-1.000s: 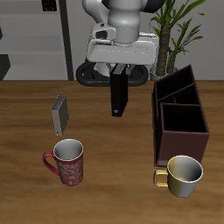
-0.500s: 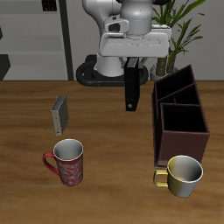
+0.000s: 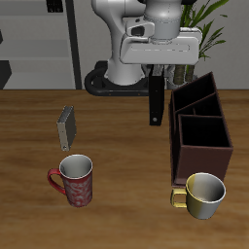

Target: Place the black book into the left desk caddy's right compartment

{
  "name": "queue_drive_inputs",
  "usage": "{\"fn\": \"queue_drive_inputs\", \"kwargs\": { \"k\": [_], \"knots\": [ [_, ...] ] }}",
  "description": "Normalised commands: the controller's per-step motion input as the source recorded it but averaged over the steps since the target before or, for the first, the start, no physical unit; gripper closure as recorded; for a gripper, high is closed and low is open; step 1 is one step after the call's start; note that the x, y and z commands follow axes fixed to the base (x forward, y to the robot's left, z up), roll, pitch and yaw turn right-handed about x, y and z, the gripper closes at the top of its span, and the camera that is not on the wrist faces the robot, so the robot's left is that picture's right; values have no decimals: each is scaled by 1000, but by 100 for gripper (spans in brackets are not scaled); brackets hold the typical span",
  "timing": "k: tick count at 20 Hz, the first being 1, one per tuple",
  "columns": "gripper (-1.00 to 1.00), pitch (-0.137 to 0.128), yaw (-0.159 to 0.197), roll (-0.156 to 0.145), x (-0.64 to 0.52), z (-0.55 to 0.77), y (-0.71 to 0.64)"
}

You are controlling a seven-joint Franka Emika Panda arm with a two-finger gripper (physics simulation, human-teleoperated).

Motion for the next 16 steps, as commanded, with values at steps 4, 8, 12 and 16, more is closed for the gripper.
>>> {"fn": "queue_drive_inputs", "kwargs": {
  "k": [4,8,12,16],
  "knots": [
    [100,11,-16,25,10,3,277],
    [100,1,22,64,-115,-28,502],
    [100,9,29,51,-41,-44,453],
    [100,5,28,49,-7,-25,325]
  ]
}}
